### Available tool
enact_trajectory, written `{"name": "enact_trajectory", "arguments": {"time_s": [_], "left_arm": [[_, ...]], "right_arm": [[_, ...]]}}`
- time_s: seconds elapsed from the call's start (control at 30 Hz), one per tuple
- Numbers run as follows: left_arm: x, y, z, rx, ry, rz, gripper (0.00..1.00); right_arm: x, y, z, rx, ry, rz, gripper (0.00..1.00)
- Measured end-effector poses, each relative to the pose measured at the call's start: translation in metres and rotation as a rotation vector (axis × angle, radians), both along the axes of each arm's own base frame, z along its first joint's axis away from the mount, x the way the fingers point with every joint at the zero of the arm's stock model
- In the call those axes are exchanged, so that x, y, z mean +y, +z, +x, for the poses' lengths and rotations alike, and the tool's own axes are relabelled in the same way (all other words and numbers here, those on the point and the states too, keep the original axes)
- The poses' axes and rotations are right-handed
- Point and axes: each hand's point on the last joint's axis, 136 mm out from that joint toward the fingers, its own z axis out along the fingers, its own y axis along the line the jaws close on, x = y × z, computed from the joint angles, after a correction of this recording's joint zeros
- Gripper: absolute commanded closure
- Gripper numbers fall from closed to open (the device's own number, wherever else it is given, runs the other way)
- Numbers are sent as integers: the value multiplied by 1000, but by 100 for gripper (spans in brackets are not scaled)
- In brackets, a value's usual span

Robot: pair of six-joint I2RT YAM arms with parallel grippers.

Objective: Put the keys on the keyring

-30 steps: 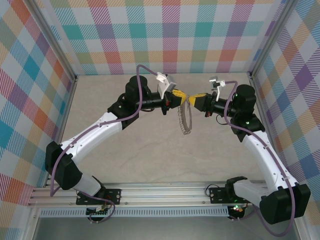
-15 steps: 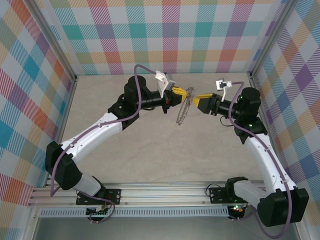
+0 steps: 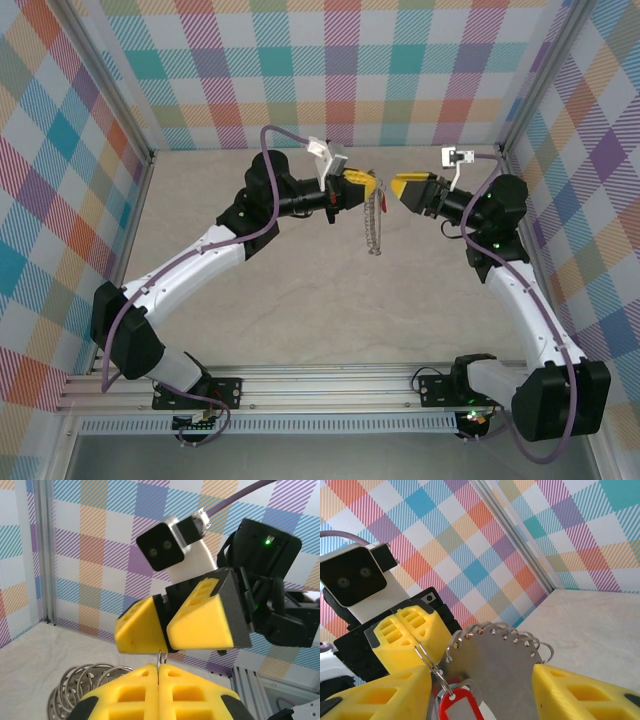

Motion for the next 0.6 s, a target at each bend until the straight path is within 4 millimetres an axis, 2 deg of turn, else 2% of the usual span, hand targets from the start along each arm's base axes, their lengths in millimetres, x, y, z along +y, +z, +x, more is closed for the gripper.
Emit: {"name": "enact_trajectory", "arguments": {"time_s": [0.33, 0.6], "left_arm": [[-5, -2, 4, 45, -25, -28, 100], [-6, 0, 3, 56, -30, -44, 100]], "right_arm": [[3, 11, 4, -31, 45, 66, 48], [11, 11, 1, -38, 104, 80, 58]]}}
